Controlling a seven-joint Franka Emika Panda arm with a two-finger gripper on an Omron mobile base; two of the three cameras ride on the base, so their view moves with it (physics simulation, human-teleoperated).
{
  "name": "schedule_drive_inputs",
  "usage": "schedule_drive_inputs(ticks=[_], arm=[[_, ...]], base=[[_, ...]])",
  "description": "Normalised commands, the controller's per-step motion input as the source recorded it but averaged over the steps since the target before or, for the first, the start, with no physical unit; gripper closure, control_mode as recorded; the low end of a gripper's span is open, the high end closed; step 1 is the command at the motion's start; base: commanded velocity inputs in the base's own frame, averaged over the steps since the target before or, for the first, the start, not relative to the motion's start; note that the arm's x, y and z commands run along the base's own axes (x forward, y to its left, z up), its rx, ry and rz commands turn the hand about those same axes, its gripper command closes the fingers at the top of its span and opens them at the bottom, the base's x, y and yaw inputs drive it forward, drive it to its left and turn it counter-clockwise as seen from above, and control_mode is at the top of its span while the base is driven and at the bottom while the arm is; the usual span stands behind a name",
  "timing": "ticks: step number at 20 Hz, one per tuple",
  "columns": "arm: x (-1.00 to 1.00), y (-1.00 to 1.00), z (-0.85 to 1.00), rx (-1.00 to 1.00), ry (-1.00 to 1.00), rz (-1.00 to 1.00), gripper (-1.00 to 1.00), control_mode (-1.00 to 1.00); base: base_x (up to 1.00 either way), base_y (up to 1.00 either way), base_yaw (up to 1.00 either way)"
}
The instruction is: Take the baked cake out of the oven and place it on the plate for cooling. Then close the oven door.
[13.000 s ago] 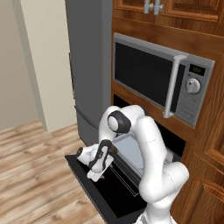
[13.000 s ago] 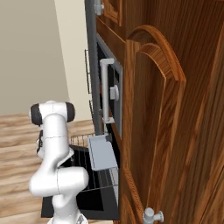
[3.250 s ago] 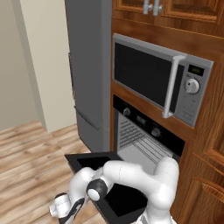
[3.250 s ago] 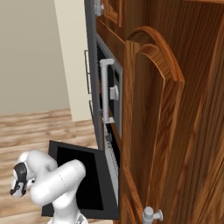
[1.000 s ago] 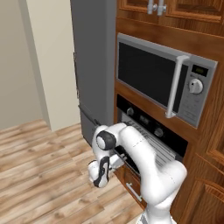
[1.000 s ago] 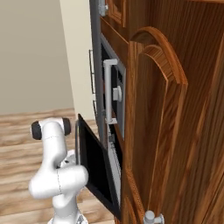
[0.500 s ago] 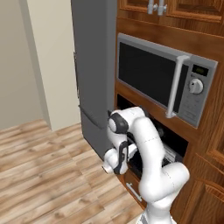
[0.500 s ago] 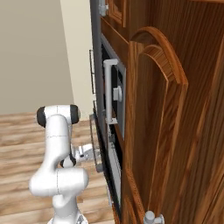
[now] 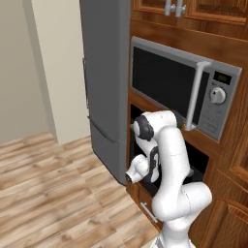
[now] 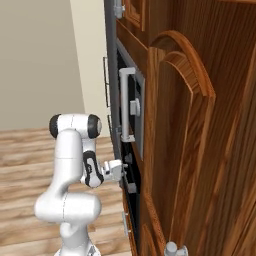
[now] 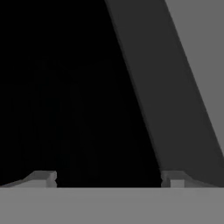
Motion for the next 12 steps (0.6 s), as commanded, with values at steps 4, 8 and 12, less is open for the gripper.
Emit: schedule_drive_inputs(ticks=[4,8,12], arm=[[0.47,-0.78,0.00,0.08,0.19,0.05,-1.00,-1.00],[0.48,-0.77,0.00,0.08,0.20,0.04,-1.00,-1.00],[0.44,-0.69,0.00,0.06,0.17,0.04,-1.00,-1.00]], base=[[0.00,0.00,0.00],[0.00,0.00,0.00],[0.00,0.00,0.00]])
